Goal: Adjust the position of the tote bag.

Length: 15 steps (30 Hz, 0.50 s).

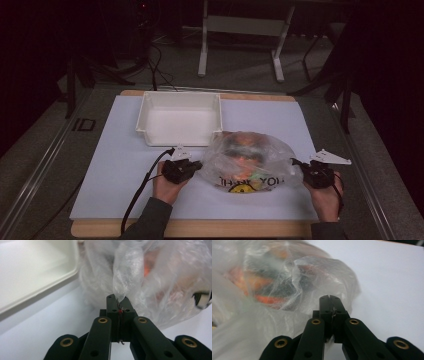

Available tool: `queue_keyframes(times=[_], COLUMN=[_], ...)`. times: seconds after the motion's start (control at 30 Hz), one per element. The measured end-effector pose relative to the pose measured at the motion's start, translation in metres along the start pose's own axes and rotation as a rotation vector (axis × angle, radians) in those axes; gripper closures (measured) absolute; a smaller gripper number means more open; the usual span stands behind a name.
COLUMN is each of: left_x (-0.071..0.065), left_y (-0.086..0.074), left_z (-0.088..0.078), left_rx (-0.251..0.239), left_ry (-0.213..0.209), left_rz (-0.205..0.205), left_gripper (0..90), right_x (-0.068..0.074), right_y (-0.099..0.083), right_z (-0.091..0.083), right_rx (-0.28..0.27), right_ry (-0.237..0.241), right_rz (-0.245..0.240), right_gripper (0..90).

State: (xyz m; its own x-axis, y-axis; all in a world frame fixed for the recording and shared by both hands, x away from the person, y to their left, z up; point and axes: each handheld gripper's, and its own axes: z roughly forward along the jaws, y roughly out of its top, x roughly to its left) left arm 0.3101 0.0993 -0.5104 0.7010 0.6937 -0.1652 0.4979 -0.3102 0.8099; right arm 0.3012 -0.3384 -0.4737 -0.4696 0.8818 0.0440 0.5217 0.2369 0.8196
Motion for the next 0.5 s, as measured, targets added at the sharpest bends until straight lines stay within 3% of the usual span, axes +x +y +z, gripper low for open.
queue_keyframes(times=[0.17, 0.5], left_x=[0.010, 0.026], left_y=[-0.007, -0.012], left_z=[-0.004, -0.014], left_rx=[0.013, -0.007], left_ry=[0.033, 0.072], left_rz=[-0.030, -0.081], left_gripper=[89.3, 89.4], right_x=[-0.014, -0.026], right_y=[-0.007, -0.013], right_z=[-0.007, -0.011], right_rx=[-0.016, -0.028], right_ry=[-0.063, -0.118], right_rz=[0.051, 0.111], right_gripper=[89.6, 89.6])
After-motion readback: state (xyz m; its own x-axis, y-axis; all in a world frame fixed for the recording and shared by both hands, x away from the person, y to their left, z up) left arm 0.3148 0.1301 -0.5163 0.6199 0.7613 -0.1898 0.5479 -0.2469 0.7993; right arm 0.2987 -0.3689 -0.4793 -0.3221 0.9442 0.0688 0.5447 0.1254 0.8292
